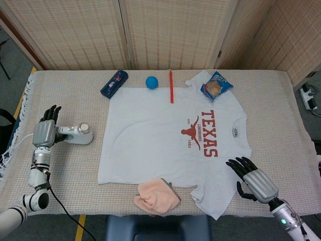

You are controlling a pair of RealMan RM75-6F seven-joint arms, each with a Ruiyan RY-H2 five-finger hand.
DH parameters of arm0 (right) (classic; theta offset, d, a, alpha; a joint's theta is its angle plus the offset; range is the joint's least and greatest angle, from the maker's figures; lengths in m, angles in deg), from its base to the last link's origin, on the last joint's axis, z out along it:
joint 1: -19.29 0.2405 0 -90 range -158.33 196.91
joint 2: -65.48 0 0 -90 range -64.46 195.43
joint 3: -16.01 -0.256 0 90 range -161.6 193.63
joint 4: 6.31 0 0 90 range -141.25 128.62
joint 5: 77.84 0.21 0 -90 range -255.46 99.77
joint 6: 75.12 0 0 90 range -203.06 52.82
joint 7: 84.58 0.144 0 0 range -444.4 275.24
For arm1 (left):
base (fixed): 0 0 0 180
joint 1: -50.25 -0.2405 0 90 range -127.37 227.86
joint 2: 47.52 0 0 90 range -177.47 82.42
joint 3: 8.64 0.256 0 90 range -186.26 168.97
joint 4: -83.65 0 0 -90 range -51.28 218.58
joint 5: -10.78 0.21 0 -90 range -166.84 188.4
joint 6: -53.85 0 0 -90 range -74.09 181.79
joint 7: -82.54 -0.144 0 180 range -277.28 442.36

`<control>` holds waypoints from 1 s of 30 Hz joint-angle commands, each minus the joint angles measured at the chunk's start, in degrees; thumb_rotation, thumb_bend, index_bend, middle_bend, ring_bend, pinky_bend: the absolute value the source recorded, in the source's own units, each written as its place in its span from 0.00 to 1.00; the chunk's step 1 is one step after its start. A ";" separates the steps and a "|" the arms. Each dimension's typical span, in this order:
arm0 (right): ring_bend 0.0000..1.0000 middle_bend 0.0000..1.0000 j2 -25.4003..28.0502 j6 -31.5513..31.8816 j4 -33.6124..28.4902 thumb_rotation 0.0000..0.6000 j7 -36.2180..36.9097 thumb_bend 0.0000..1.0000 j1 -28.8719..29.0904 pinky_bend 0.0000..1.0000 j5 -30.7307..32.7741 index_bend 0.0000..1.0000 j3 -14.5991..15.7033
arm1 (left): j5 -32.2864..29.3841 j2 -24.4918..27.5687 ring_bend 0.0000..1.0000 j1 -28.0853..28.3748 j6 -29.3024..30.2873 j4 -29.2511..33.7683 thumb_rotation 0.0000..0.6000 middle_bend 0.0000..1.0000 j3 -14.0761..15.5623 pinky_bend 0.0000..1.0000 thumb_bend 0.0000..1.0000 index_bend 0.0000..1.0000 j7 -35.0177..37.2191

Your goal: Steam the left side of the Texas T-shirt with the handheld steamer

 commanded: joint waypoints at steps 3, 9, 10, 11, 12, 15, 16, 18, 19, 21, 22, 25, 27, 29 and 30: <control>0.00 0.06 0.05 0.06 0.11 0.65 0.04 0.75 -0.10 0.00 0.04 0.00 0.00 | -1.05 0.88 0.05 0.13 -3.01 0.15 1.00 0.05 0.93 0.20 0.36 0.00 -2.60; 0.00 0.06 0.08 0.18 0.17 0.64 0.14 0.75 -0.13 0.00 0.03 0.00 -0.14 | -5.33 3.64 0.00 0.26 -6.72 3.59 1.00 0.00 1.43 0.04 0.07 0.00 -10.43; 0.00 0.06 0.08 0.18 0.17 0.65 0.13 0.75 -0.15 0.00 0.00 0.00 -0.12 | -5.90 3.81 0.00 0.17 -6.54 3.98 1.00 0.00 1.38 0.04 0.04 0.00 -11.30; 0.00 0.06 0.08 0.18 0.18 0.64 0.13 0.75 -0.17 0.00 -0.01 0.00 -0.10 | -6.30 3.89 0.00 0.06 -6.15 4.31 1.00 0.00 1.31 0.03 0.02 0.00 -11.98; 0.00 0.06 0.09 0.18 0.20 0.64 0.14 0.75 -0.19 0.00 0.01 0.00 -0.11 | -6.63 3.93 0.00 -0.11 -5.46 4.57 1.00 0.00 1.29 0.02 0.00 0.00 -12.78; 0.00 0.06 0.21 0.16 0.13 0.64 0.19 0.75 -0.20 0.00 0.12 0.00 -0.17 | -6.96 4.48 0.00 -0.61 -4.18 5.55 1.00 0.00 1.49 0.02 0.00 0.00 -14.29; 0.00 0.06 0.28 0.20 0.08 0.64 0.19 0.74 -0.20 0.00 0.12 0.00 -0.20 | -7.13 4.84 0.00 -0.84 -3.92 6.23 1.00 0.00 1.47 0.02 0.00 0.00 -14.41; 0.00 0.06 0.47 0.47 -0.05 0.65 0.05 0.73 -0.29 0.00 0.14 0.00 -0.30 | -7.33 5.94 0.00 -1.44 -3.08 7.98 1.00 0.00 1.57 0.02 0.00 0.00 -15.01; 0.00 0.06 0.55 0.61 -0.11 0.64 0.00 0.71 -0.35 0.00 0.22 0.00 -0.39 | -7.44 6.52 0.00 -1.76 -2.81 8.98 1.00 0.00 1.64 0.02 0.00 0.00 -15.16; 0.00 0.06 0.81 1.04 -0.30 0.64 -0.08 0.65 -0.53 0.00 0.47 0.00 -0.64 | -7.65 8.32 0.00 -2.62 -2.43 12.05 1.00 0.00 1.85 0.02 0.00 0.00 -15.17; 0.00 0.06 0.96 1.34 -0.37 0.65 -0.16 0.60 -0.64 0.00 0.63 0.00 -0.82 | -7.70 9.22 0.00 -3.06 -2.11 13.63 1.00 0.00 1.88 0.02 0.00 0.00 -15.01; 0.00 0.06 1.67 2.60 -0.81 0.65 -0.48 0.50 -1.19 0.00 1.55 0.00 -1.64 | -6.51 11.73 0.00 -5.03 0.72 18.79 1.00 0.00 1.45 0.03 0.00 0.00 -11.79; 0.00 0.07 2.46 3.64 -1.54 0.64 -0.69 0.45 -1.75 0.00 2.64 0.00 -2.39 | -4.82 12.97 0.00 -6.63 3.45 21.12 1.00 0.00 1.42 0.05 0.01 0.00 -9.08; 0.01 0.11 3.23 4.96 -2.11 0.74 -2.07 0.42 -2.48 0.02 4.02 0.00 -3.40 | -3.06 13.99 0.00 -8.18 6.09 22.71 1.00 0.01 1.63 0.07 0.03 0.04 -6.75; 0.01 0.13 3.46 5.57 -2.30 0.80 -2.81 0.42 -2.84 0.03 4.66 0.00 -3.87 | -2.25 14.21 0.00 -8.87 7.50 23.13 1.00 0.03 1.69 0.08 0.03 0.08 -5.80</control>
